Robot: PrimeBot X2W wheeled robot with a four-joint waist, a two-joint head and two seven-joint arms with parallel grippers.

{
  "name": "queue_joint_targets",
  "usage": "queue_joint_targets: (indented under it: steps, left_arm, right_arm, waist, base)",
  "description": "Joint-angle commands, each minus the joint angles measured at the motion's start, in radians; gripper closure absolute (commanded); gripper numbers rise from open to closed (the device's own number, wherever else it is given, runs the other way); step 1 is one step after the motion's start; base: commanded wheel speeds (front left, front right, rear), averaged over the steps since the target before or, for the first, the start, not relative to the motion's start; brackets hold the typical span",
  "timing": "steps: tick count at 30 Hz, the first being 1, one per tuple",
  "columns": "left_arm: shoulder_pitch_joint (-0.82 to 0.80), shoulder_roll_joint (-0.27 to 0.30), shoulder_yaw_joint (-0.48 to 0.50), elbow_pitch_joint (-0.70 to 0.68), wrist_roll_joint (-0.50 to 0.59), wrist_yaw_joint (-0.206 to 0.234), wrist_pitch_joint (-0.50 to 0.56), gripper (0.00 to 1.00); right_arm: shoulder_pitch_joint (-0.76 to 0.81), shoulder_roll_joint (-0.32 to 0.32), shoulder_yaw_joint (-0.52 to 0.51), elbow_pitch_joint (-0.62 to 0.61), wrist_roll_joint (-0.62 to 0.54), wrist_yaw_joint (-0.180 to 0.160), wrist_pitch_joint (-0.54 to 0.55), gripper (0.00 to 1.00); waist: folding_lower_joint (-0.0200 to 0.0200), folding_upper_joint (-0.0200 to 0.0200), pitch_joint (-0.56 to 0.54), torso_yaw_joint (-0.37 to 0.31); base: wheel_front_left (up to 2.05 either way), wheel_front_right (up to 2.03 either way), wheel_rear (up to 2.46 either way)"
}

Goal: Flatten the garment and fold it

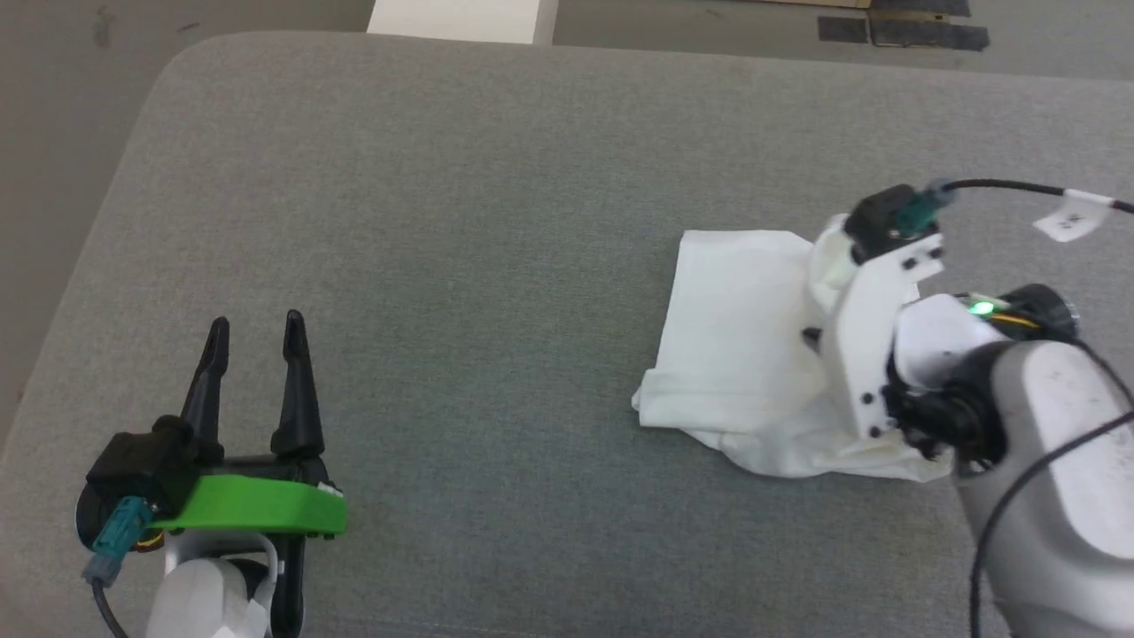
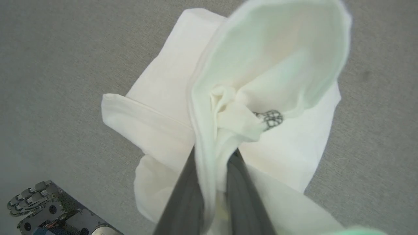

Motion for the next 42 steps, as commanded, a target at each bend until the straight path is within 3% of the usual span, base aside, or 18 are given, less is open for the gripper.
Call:
queue_joint_targets:
  steps: [1,6,14,15,16,23,32,42]
  left_arm:
    - [0.014,-0.006,-0.003,0.003,-0.009,-0.007,-0.004,0.00]
    - [0.005,-0.007,-0.018,0.011,-0.017,-0.007,-0.004,0.00]
    - [-0.010,-0.009,-0.043,0.023,-0.027,-0.007,-0.004,0.00]
    - [-0.011,-0.009,-0.044,0.024,-0.027,-0.007,-0.004,0.00]
    - [-0.012,-0.009,-0.047,0.026,-0.028,-0.007,-0.004,0.00]
    - [-0.006,-0.006,-0.049,0.038,-0.029,-0.007,-0.004,0.00]
    - [0.030,-0.002,-0.040,0.047,-0.021,-0.007,-0.004,0.00]
    - [0.049,-0.006,0.014,0.022,0.011,-0.005,-0.004,0.00]
  right_arm:
    - [-0.027,0.018,0.012,0.031,-0.004,-0.002,-0.030,1.00]
    - [-0.084,0.085,0.033,0.180,-0.034,-0.002,-0.123,1.00]
    - [-0.140,0.135,0.025,0.399,-0.094,-0.002,-0.220,1.00]
    - [-0.144,0.139,0.026,0.413,-0.094,-0.002,-0.236,0.94]
    - [-0.150,0.142,0.029,0.429,-0.098,-0.002,-0.255,0.00]
    - [-0.186,0.155,0.080,0.466,-0.065,-0.002,-0.321,0.00]
    - [-0.198,0.158,0.173,0.349,0.047,-0.002,-0.384,0.00]
    - [-0.119,0.116,0.035,0.177,-0.027,-0.002,-0.540,0.00]
  waist:
    - [0.0000,0.0000,0.007,0.013]
    - [0.0000,0.0000,0.024,0.038]
    - [0.0000,0.0000,0.044,0.064]
    - [0.0000,0.0000,0.046,0.065]
    - [0.0000,0.0000,0.047,0.067]
    - [0.0000,0.0000,0.026,0.054]
    - [0.0000,0.0000,-0.050,-0.007]
    - [0.0000,0.0000,-0.086,-0.128]
  base:
    - [0.00,0.00,0.00]
    - [0.00,0.00,0.00]
    - [0.00,0.00,0.00]
    - [0.00,0.00,0.00]
    - [0.00,0.00,0.00]
    - [0.00,0.00,0.00]
    - [0.00,0.00,0.00]
    - [0.00,0.00,0.00]
